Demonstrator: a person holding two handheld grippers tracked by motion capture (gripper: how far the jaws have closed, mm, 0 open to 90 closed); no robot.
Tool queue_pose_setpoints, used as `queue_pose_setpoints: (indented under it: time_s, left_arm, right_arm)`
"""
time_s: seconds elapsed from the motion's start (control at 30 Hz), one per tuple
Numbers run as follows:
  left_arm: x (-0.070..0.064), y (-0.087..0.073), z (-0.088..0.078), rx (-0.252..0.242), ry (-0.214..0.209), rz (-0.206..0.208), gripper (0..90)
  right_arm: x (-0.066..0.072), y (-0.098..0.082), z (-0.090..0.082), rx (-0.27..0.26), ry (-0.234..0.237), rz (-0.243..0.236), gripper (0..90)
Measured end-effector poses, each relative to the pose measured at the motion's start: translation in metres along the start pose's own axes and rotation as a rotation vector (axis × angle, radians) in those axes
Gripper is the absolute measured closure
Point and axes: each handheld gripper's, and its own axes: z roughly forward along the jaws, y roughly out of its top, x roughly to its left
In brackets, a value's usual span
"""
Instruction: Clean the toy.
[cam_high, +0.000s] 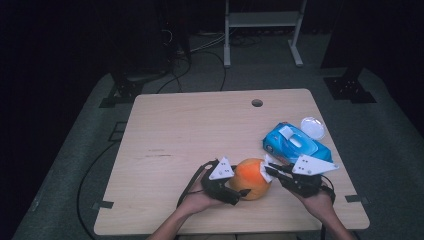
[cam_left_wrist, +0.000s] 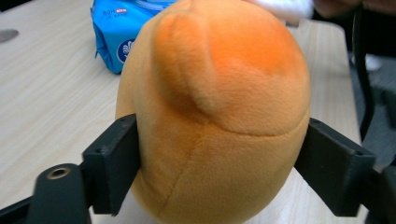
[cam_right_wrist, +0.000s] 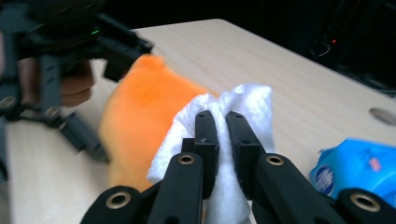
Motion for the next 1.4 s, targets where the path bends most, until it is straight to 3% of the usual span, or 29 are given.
queue_pose_setpoints:
  time_s: [0.13, 0.17, 0.23, 0.33, 0.43, 0.5, 0.63, 0.73, 0.8, 0.87, 0.93, 1.03, 1.1, 1.2, 1.4]
  left_arm:
    - [-0.002, 0.002, 0.001, -0.007, -0.003, -0.006, 20.2]
    - [-0.006, 0.002, 0.000, -0.002, 0.019, 0.043, 23.4]
    - [-0.013, 0.002, 0.000, 0.012, 0.037, 0.094, 26.9]
    - [-0.021, 0.002, 0.000, 0.027, 0.055, 0.153, 27.8]
    - [-0.024, 0.001, -0.001, 0.030, 0.056, 0.188, 28.3]
    - [-0.023, -0.001, -0.001, 0.024, 0.048, 0.181, 28.5]
    - [-0.019, -0.002, -0.001, 0.007, 0.021, 0.159, 27.0]
    - [-0.016, 0.000, 0.003, -0.006, 0.005, 0.127, 17.5]
    - [-0.016, 0.003, 0.009, 0.020, 0.004, 0.113, 10.4]
    - [-0.020, 0.003, 0.010, 0.009, 0.003, 0.130, 12.8]
    - [-0.025, 0.004, 0.009, 0.008, 0.009, 0.185, 22.9]
    - [-0.030, 0.003, 0.008, 0.027, 0.016, 0.248, 28.5]
    - [-0.030, 0.000, 0.005, 0.025, 0.013, 0.257, 29.9]
    - [-0.029, -0.004, 0.002, 0.020, 0.012, 0.261, 30.6]
    - [-0.025, -0.006, 0.002, 0.001, 0.008, 0.228, 29.1]
  right_arm:
    - [0.012, -0.003, -0.004, 0.008, 0.047, -0.011, 83.4]
    - [0.015, -0.002, -0.003, 0.012, 0.058, -0.019, 83.3]
    - [0.024, 0.003, 0.000, 0.016, 0.087, -0.036, 83.3]
    - [0.034, 0.017, 0.010, 0.006, 0.140, -0.052, 83.3]
    - [0.032, 0.027, 0.018, -0.002, 0.150, -0.051, 83.4]
    - [0.025, 0.032, 0.022, 0.009, 0.152, -0.043, 83.4]
    - [0.009, 0.028, 0.018, 0.034, 0.102, -0.015, 83.3]
    - [0.000, 0.018, 0.009, 0.040, 0.088, 0.021, 83.4]
    - [-0.001, 0.015, 0.004, 0.044, 0.094, 0.031, 83.4]
    - [0.002, 0.015, 0.001, 0.049, 0.109, 0.026, 83.4]
    - [0.008, 0.021, 0.002, 0.036, 0.157, 0.031, 83.3]
    - [0.020, 0.033, 0.013, 0.044, 0.199, -0.009, 83.3]
    - [0.021, 0.037, 0.020, 0.058, 0.189, -0.026, 83.4]
    - [0.009, 0.033, 0.022, 0.085, 0.144, -0.009, 83.4]
    - [-0.018, 0.004, -0.006, 0.088, 0.098, 0.107, 83.4]
